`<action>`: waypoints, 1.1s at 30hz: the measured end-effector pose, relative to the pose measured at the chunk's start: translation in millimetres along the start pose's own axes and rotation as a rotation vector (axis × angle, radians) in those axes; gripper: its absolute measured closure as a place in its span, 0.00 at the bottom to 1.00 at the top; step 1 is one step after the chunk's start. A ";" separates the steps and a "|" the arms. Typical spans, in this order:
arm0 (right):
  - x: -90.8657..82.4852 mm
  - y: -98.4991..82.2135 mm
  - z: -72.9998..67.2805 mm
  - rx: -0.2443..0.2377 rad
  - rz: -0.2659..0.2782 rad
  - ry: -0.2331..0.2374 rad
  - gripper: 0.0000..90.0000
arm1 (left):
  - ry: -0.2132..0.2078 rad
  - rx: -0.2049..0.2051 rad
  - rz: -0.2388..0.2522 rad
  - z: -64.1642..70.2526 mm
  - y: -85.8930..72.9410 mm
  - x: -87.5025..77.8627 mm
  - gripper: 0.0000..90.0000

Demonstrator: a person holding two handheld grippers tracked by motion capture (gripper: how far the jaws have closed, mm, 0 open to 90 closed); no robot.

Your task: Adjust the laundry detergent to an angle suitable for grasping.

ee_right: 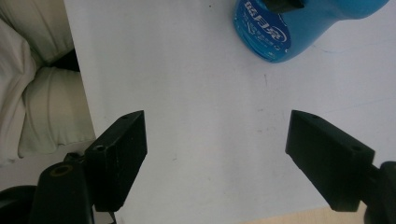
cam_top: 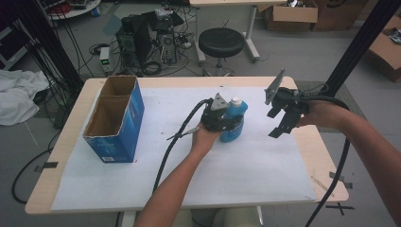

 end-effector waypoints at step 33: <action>-2.8 0.9 -4.0 0.005 0.001 -0.007 0.23 | -0.030 0.071 0.027 5.9 26.4 -34.9 0.50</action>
Point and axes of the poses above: each handheld gripper's, and its own axes: x roughly forward along the jaws, y roughly out of its top, z roughly to its right, the point moved 7 cm from there along x, roughly forward along the jaws, and after that the axes turned 2 degrees about -z, right-handed, at the moved point
